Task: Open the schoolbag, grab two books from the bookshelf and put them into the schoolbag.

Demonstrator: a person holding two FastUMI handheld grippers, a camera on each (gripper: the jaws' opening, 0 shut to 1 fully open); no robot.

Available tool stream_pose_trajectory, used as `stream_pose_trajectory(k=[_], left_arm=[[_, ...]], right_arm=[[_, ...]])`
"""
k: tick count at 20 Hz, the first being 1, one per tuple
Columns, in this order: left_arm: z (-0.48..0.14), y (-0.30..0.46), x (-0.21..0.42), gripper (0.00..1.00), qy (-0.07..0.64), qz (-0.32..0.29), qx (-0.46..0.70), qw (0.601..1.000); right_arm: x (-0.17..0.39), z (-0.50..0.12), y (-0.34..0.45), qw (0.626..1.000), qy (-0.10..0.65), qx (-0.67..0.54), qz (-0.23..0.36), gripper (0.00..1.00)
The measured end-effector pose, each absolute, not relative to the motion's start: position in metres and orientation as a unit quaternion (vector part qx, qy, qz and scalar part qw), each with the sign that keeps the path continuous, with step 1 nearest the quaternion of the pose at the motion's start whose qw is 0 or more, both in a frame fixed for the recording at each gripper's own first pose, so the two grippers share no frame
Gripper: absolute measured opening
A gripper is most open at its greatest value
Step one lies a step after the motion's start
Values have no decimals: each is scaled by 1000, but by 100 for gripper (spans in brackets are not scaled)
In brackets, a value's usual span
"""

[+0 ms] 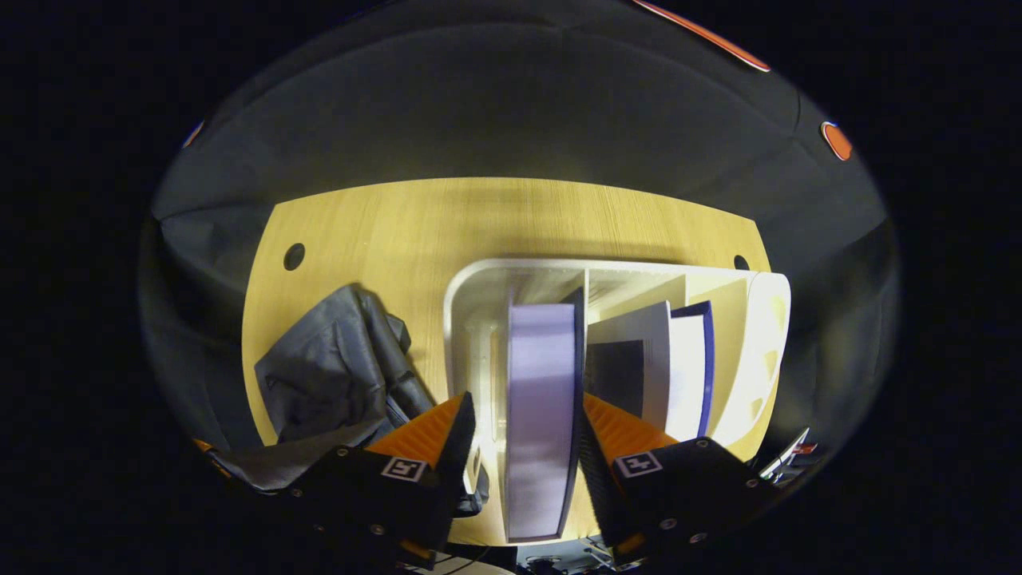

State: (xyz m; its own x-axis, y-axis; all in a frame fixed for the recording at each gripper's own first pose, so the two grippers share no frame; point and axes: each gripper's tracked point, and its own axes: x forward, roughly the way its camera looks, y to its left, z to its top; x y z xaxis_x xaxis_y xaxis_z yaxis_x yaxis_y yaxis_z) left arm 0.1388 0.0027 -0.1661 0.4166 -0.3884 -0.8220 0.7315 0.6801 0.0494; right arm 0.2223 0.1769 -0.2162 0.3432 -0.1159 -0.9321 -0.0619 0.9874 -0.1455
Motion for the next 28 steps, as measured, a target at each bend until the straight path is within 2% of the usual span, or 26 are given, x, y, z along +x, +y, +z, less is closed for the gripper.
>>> stream_pose_trajectory(k=[1, 2, 3, 7, 13, 19, 23, 28], left_arm=[[-171, -2, 141, 0, 417, -342, 206, 816], [-172, -3, 140, 0, 418, -342, 207, 816], [-172, -1, 139, 0, 419, -342, 207, 815], [-173, -2, 138, 0, 416, -347, 209, 814], [-169, 6, 146, 1, 404, -332, 218, 824], [-163, 1, 144, 0, 390, -341, 224, 825], [-157, -2, 146, 1, 380, -352, 245, 820], [-152, -4, 147, 0, 375, -355, 257, 817]], right_arm=[[222, -222, 183, 816, 576, -52, -11, 54], [220, -217, 182, 816, 575, -46, -18, 44], [219, -213, 178, 818, 572, -51, -23, 40], [211, -177, 182, 833, 552, -27, -25, 38], [185, -74, 178, 876, 482, -11, -30, 37], [104, 7, 176, 911, 411, 38, -3, 37], [46, 24, 174, 923, 370, 108, 11, 37], [-11, -26, 180, 902, 352, 246, 32, 36]])
